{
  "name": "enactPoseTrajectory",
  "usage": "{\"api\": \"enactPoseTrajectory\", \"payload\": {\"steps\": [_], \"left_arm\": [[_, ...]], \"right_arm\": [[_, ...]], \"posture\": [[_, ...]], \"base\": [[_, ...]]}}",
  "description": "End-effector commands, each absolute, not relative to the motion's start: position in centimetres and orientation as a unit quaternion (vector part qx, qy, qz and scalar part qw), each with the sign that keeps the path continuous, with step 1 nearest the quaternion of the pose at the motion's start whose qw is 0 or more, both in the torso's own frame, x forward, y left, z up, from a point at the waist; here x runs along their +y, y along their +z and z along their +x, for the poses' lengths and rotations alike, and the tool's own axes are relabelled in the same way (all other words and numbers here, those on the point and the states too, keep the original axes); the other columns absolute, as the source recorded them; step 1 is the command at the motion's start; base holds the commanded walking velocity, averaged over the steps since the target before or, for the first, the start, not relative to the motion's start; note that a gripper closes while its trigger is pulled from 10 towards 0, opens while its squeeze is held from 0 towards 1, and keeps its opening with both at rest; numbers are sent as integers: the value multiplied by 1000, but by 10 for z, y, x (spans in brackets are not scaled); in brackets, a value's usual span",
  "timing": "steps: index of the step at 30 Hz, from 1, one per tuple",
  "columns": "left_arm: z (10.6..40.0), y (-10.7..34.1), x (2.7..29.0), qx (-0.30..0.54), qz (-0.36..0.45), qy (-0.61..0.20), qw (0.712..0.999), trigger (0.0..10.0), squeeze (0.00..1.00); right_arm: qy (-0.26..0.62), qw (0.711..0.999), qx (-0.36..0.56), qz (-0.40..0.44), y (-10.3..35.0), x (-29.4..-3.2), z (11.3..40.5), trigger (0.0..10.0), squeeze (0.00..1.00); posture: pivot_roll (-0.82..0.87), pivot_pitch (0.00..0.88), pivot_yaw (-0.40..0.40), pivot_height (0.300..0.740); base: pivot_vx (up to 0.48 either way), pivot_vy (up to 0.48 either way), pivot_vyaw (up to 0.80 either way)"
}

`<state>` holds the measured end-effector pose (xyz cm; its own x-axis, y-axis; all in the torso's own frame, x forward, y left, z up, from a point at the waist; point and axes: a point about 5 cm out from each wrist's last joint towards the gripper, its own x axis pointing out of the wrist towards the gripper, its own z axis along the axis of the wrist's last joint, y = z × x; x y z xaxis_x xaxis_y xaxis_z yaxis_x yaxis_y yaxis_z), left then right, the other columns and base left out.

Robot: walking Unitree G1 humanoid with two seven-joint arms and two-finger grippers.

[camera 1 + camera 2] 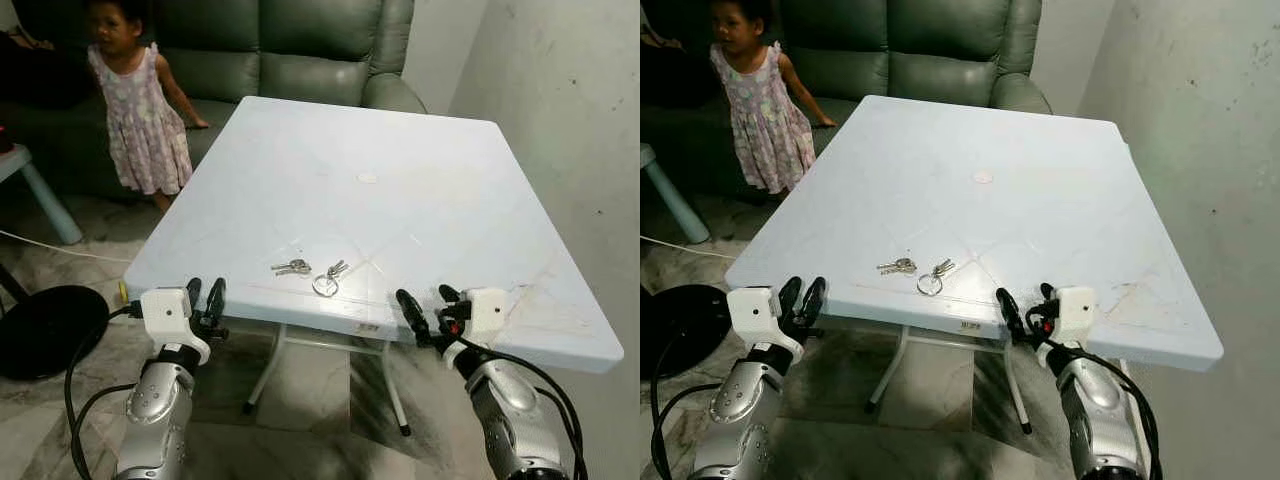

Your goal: Hang keys on a hook

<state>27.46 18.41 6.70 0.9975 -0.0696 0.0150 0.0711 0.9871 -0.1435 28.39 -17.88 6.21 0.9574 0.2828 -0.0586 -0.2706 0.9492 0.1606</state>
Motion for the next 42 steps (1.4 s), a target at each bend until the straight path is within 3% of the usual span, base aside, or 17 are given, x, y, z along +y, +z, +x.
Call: {"api": "enactPoseTrajectory", "payload": {"steps": [1,42], "left_arm": [[278,68,187,7,-72,-29,997,10000,0],[291,83,182,2,-75,-48,996,10000,0]], "right_arm": [[134,989,30,61,66,-179,286,10000,0],[77,995,-25,59,88,-183,290,10000,0]], "posture": [[134,0,-71,740],[140,0,-78,740]], "base": [[0,0,0],[0,0,0]]}}
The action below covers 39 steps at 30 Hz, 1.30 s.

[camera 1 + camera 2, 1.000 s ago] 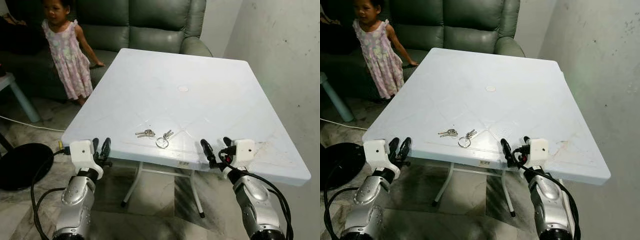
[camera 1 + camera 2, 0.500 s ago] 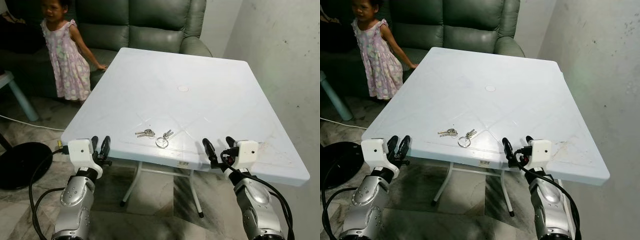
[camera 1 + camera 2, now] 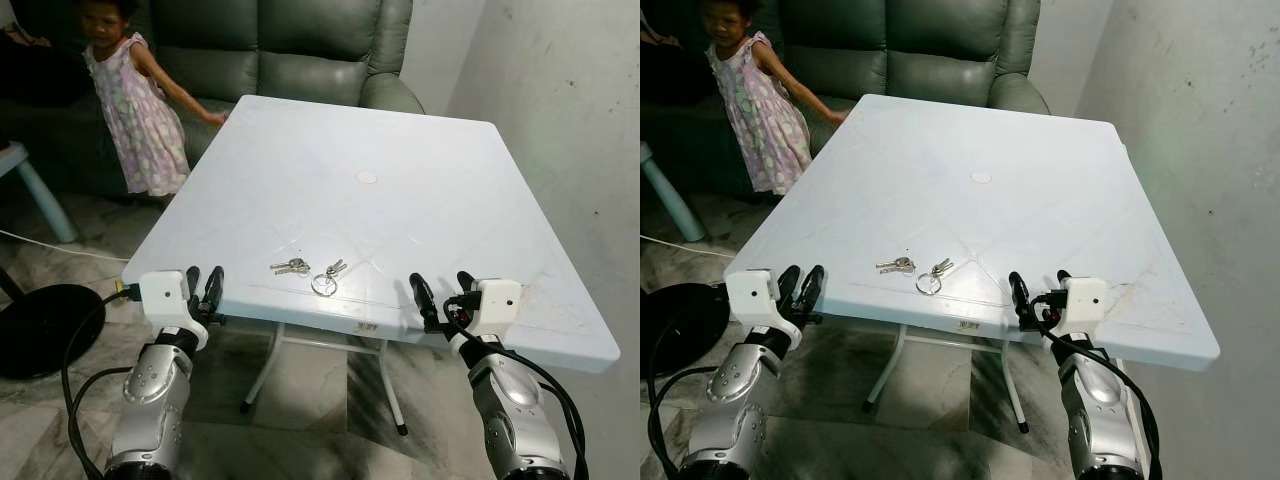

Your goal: Hang keys on a hook

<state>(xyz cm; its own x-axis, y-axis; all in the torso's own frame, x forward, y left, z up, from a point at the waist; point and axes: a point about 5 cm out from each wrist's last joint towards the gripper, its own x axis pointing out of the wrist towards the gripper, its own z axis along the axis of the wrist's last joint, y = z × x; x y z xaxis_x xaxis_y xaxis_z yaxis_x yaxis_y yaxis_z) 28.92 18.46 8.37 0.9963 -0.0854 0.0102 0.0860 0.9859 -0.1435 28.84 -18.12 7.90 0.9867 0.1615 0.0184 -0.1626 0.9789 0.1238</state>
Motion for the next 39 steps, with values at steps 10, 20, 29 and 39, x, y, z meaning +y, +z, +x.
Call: {"api": "enactPoseTrajectory", "payload": {"steps": [10,20,29,39], "left_arm": [[293,84,179,1,-80,-57,995,10000,0],[293,83,177,2,-84,-60,995,10000,0],[294,83,177,2,-83,-59,995,10000,0],[294,80,176,6,-89,-38,995,10000,0]], "right_arm": [[80,995,-26,54,89,-185,291,10000,0],[82,995,-24,51,88,-184,288,10000,0],[82,995,-22,49,87,-185,287,10000,0],[73,996,1,52,84,-187,286,10000,0]], "posture": [[135,0,-83,740],[131,0,-85,740],[129,0,-86,740],[124,0,-90,740]], "base": [[0,159,0],[0,479,0],[0,480,0],[0,70,0]]}}
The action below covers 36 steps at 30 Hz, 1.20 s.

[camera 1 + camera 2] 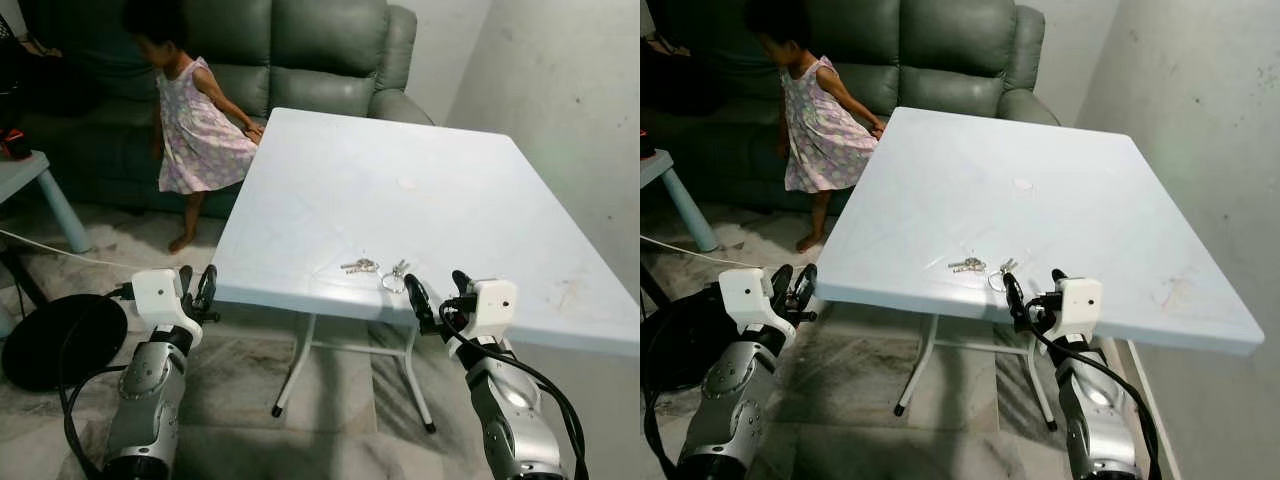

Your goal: Hang keys on a hook

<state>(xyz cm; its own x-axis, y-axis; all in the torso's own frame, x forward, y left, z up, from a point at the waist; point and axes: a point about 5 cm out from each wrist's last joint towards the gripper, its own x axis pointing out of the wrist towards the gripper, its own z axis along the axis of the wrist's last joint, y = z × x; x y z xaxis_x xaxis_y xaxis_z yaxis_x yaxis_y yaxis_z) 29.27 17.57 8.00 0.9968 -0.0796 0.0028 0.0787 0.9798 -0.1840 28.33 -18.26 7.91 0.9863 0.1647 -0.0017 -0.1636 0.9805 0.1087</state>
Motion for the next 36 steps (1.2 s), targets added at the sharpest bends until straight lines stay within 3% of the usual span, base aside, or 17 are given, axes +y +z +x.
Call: {"api": "enactPoseTrajectory", "payload": {"steps": [1,13,36], "left_arm": [[294,80,176,6,-89,-37,995,10000,0],[293,80,170,11,-78,-52,996,10000,0],[288,104,139,-22,-56,-139,988,10000,0]], "right_arm": [[70,996,6,51,83,-188,286,10000,0],[44,997,59,39,77,-188,292,10000,0],[113,993,12,6,114,-138,327,10000,0]], "posture": [[124,0,-91,740],[126,0,-93,740],[152,12,-97,740]], "base": [[0,0,0],[0,0,0],[0,0,0]]}}
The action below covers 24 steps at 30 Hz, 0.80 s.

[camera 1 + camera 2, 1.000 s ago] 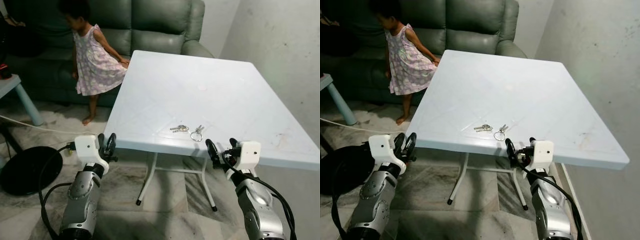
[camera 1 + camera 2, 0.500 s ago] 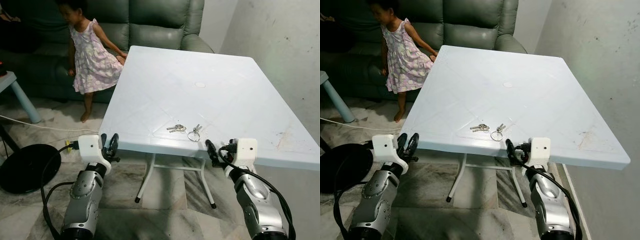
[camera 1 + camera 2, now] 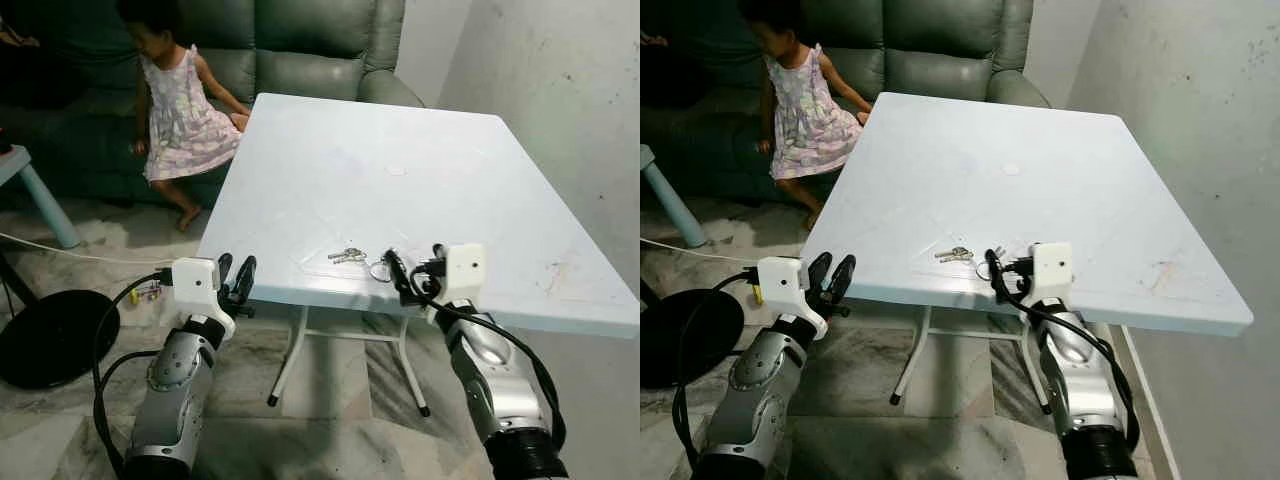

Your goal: Hang keys on a hook

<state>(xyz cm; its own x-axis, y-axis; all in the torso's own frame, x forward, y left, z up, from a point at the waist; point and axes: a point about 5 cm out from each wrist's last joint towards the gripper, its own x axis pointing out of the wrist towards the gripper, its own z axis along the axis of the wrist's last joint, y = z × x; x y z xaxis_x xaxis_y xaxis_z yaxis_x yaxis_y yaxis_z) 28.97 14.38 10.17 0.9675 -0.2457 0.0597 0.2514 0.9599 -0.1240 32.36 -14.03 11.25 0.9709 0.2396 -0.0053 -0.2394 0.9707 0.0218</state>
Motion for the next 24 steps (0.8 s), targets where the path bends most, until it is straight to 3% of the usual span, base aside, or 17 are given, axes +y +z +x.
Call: {"api": "enactPoseTrajectory", "payload": {"steps": [1,24], "left_arm": [[288,104,139,-22,-56,-139,988,10000,0],[254,103,125,1,-63,-165,984,10000,0]], "right_arm": [[113,993,12,6,114,-138,327,10000,0],[10,997,63,54,131,-118,351,10000,0]], "posture": [[152,12,-97,740],[161,142,-133,740]], "base": [[0,0,0],[0,0,0]]}}
